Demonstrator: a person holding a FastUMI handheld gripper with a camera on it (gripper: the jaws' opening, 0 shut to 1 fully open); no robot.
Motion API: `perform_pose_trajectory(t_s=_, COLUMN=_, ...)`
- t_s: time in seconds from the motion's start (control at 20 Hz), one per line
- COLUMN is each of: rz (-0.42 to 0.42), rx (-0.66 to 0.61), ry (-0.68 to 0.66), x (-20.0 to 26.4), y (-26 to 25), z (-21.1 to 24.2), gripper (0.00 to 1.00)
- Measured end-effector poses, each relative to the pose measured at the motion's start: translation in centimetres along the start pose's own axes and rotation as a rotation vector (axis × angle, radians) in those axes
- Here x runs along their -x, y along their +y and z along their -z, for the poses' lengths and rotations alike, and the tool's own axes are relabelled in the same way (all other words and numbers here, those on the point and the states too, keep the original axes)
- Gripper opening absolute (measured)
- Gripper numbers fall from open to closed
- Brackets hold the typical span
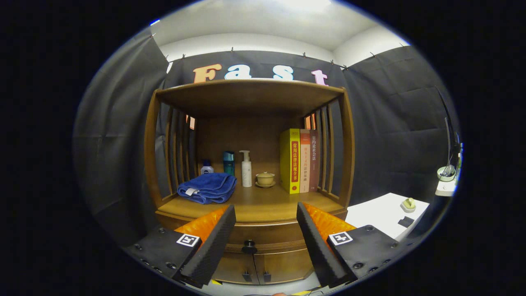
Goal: Pull open the drawer, take out the items inside it, and place them on the countertop above the cabinet.
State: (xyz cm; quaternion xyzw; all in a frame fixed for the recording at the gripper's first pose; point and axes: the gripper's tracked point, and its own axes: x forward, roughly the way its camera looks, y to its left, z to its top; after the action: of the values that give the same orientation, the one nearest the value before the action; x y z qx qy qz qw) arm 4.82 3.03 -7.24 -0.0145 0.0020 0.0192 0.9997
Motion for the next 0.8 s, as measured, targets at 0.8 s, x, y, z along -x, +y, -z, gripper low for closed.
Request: perform_pose_trajectory(t_s=0.8, rz=-0.051, rx=-0.032, ry=0.188, x=-10.1, y=3.2, z=17.2, gripper=0.85)
